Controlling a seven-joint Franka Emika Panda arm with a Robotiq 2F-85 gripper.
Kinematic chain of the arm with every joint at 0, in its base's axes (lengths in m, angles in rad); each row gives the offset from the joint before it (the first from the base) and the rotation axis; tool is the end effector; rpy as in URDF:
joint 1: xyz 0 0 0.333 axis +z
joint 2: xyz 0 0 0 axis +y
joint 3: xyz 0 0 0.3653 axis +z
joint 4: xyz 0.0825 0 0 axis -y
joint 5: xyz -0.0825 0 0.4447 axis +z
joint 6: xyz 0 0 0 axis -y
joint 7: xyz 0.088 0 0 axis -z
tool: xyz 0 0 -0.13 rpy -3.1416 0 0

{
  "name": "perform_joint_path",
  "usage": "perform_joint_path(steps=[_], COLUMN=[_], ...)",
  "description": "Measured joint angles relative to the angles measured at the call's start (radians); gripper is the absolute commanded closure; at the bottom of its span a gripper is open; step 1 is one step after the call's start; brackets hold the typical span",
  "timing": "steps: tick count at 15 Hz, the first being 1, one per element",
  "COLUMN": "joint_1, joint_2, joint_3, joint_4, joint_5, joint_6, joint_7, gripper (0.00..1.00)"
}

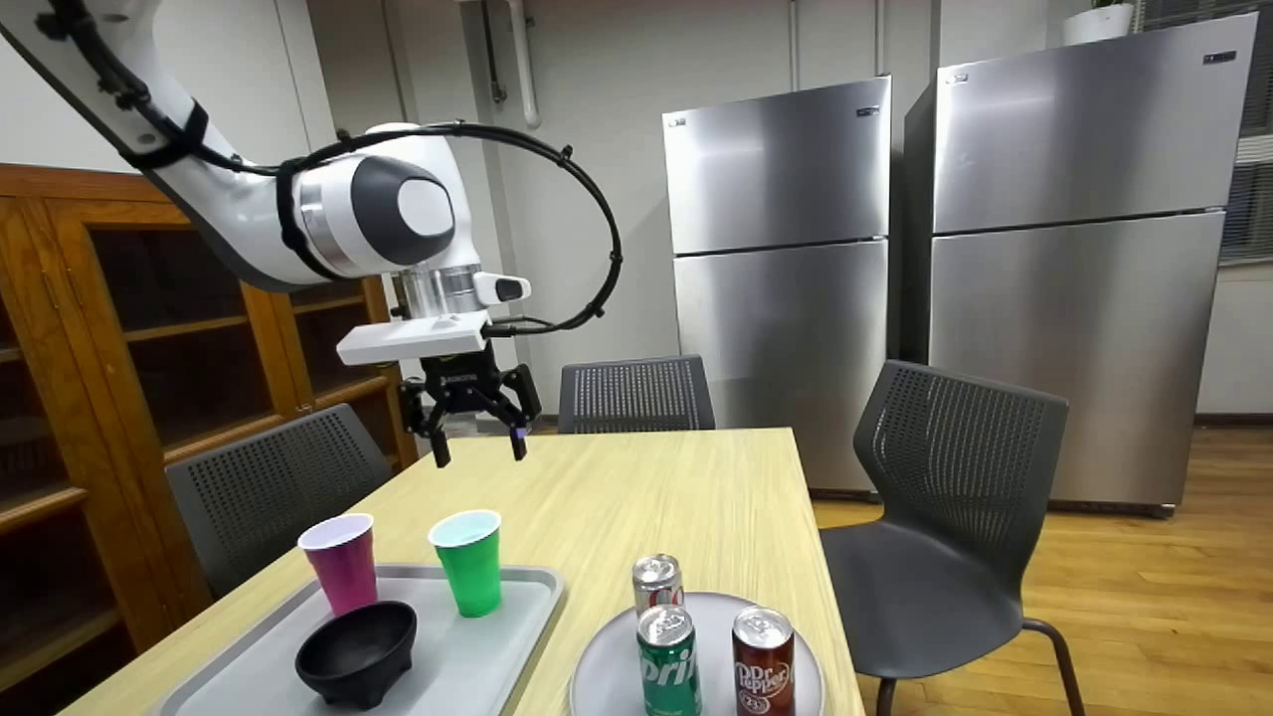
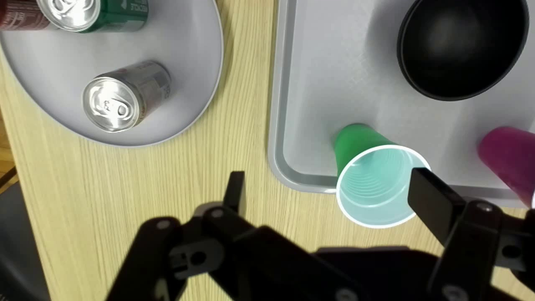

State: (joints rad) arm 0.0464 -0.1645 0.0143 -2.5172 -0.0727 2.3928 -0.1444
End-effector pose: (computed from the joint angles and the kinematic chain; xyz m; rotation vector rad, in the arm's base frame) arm 0.4876 0.0278 0.3257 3.0610 0.3959 0.0583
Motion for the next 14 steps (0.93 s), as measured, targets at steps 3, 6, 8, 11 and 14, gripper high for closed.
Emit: perform_joint_path(steps=[3, 6, 8, 11, 14], joint_1=[0.004, 0.004, 0.004, 0.004, 0.004], joint_2=[0.050, 0.077, 0.079, 0.079, 0.079], joint_3=[0.018, 0.026, 0.027, 0.027, 0.027], joint_4=[-0.001, -0.001, -0.001, 0.000, 0.000], joint_5=[-0.009, -0.026, -0.026, -0.027, -0.027], joint_6=[0.015, 0.022, 0.023, 0.024, 0.024], joint_7=[0.040, 0.070, 0.072, 0.073, 0.074], gripper=[0.00, 0.00, 0.00, 0.00, 0.00])
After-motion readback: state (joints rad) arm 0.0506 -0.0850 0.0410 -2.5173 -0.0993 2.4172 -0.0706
